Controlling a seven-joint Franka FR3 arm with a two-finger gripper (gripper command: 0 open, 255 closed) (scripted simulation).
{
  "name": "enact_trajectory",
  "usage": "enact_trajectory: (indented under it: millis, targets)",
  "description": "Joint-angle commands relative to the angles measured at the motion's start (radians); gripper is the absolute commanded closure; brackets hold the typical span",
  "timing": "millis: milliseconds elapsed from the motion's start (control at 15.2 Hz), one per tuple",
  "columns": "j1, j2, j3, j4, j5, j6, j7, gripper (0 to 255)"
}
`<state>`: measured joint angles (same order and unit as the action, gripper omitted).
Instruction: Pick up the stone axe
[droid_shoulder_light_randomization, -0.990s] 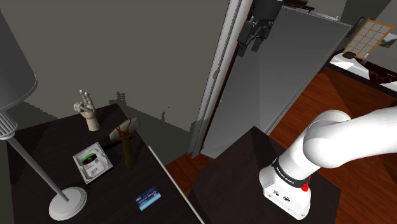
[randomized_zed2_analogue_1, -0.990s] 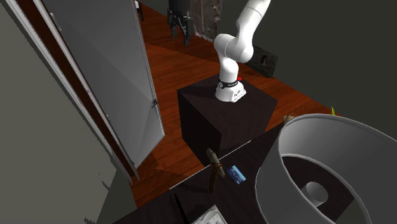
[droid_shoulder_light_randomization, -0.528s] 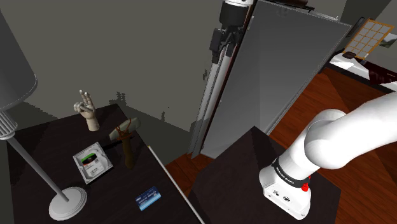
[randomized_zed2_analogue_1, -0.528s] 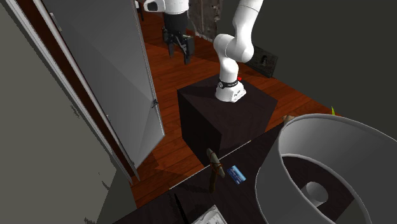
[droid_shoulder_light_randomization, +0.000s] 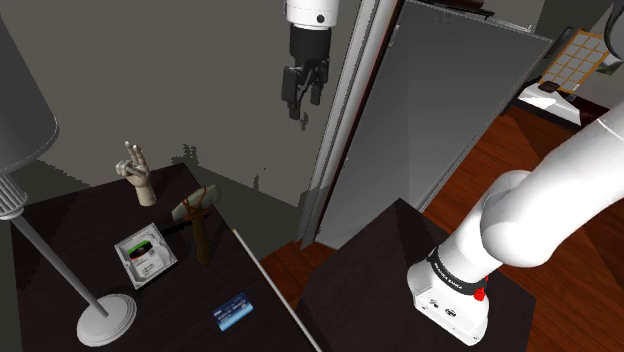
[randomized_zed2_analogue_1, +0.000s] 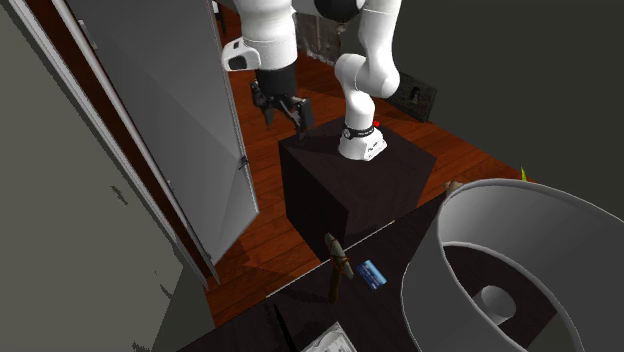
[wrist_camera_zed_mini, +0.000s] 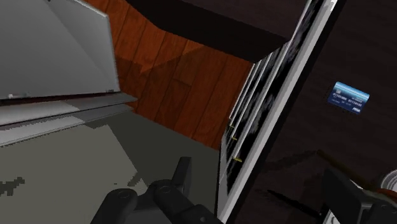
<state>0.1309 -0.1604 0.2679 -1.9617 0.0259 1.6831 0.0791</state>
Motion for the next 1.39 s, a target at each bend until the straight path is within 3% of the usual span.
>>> enact_trajectory:
  millis: [0,660,1320]
  targets:
    - [0.015,0.080,0.022,0.056,-0.010,0.003,0.001,0]
    - [0.128,0.440,0.112,0.341,-0.081,-0.034,0.016,0]
    - [0.305,0.814,0.156,0.730,-0.168,-0.155,0.004,0]
